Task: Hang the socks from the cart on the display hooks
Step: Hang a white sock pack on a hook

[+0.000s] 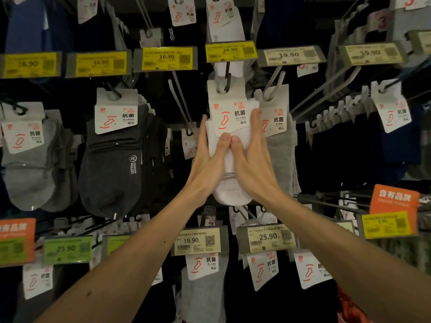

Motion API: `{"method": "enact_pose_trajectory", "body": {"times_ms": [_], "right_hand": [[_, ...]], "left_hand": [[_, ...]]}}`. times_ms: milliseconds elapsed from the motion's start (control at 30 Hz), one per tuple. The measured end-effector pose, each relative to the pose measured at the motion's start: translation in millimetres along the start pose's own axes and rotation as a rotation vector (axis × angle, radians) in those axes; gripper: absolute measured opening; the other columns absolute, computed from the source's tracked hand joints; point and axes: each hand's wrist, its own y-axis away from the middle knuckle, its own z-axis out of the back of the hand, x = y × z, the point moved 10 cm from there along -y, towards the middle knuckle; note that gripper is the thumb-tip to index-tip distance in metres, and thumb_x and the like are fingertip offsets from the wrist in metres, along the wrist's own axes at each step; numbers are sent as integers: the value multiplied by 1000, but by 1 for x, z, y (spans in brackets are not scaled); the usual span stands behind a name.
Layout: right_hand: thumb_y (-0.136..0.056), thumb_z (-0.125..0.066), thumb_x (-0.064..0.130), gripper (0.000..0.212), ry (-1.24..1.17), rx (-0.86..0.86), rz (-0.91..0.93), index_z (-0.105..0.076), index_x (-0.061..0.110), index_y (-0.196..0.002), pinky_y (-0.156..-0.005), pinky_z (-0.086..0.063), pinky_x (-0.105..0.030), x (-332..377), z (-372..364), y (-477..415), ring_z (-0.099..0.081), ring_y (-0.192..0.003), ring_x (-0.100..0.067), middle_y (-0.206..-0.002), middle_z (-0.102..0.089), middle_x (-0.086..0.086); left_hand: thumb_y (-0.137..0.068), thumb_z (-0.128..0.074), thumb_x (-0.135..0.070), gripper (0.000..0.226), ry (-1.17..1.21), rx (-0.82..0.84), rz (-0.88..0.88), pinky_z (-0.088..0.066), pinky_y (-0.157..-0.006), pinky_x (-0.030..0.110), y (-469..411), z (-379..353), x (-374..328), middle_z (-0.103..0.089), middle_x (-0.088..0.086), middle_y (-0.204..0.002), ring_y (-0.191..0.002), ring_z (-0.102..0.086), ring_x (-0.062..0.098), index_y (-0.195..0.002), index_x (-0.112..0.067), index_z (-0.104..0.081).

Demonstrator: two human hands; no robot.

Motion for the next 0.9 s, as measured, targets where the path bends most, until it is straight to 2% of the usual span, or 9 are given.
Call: {"method": "enact_pose_trajectory", "body": {"times_ms": [100, 300, 467, 567, 633, 733, 800, 867, 900], "right_hand": [[-106, -38, 38, 69, 29, 0, -7, 8, 35, -157, -95, -29, -18, -4, -4, -4, -37, -138, -19, -162, -19, -5], [-106, -39, 38, 70, 53, 9, -33, 8, 34, -157, -105, -29, -28, -7, -8, -2, -30, -144, -24, -163, -16, -8], [-106, -38, 38, 72, 74, 48, -37, 12, 32, -157, -111, -25, -30, 2, -12, 3, -24, -147, -21, -166, -9, -3], [-106, -40, 38, 74, 101, 87, -46, 12, 30, -157, -113, -26, -33, 1, -11, 6, -21, -149, -20, -167, -4, 2], [-105, -43, 37, 75, 126, 101, -48, 7, 27, -159, -116, -27, -39, 3, -7, 9, -24, -149, -22, -167, -11, -1], [-102, -47, 40, 68, 170, 108, -31, -11, 27, -158, -113, -38, -48, 12, 7, 28, -42, -138, -25, -156, -37, -7], [-100, -47, 46, 58, 219, 100, -29, -24, 32, -151, -99, -49, -48, 18, 25, 47, -56, -119, -24, -136, -53, -5], [-100, -49, 46, 43, 289, 95, -41, -40, 30, -139, -90, -51, -42, 19, 50, 74, -60, -104, -18, -119, -57, 3], [-100, -51, 44, 35, 310, 86, -32, -48, 28, -130, -84, -50, -40, 19, 66, 89, -60, -96, -16, -110, -59, 5]], "left_hand": [[-105, -45, -34, 66, -17, -2, 18, -49, -72, 6, -7, 2, 8, -56, -14, -129, -97, -61, -14, -158, -33, -5], [-106, -44, -33, 65, -59, 17, 24, -49, -76, 5, -8, 2, 15, -52, -6, -142, -107, -57, -9, -159, -30, -6], [-105, -44, -36, 59, -104, -30, 8, -50, -93, 13, -1, 13, 9, -53, -7, -143, -119, -58, 2, -157, -30, -17], [-105, -43, -37, 58, -213, -30, 23, -46, -72, 1, 9, 14, 2, -52, -14, -132, -96, -57, -7, -157, -31, -16], [-104, -45, -38, 60, -253, -42, 56, -44, -70, 6, 16, 18, -1, -51, -12, -132, -97, -55, -3, -156, -32, -15], [-99, -55, -33, 55, -422, -131, -20, -48, -93, 27, 30, 30, -21, -47, -1, -137, -116, -50, 12, -147, -28, -29], [-94, -60, -29, 40, -559, -198, -158, -45, -94, 32, 46, 30, -48, -51, 3, -122, -112, -47, 14, -130, -20, -44], [-94, -61, -29, 16, -515, -143, -244, -44, -74, 25, 62, 13, -70, -55, 3, -90, -84, -51, 8, -103, -17, -54], [-95, -62, -31, 15, -479, -59, -248, -41, -64, 23, 71, -4, -76, -55, 1, -76, -70, -50, 5, -90, -18, -55]]}}
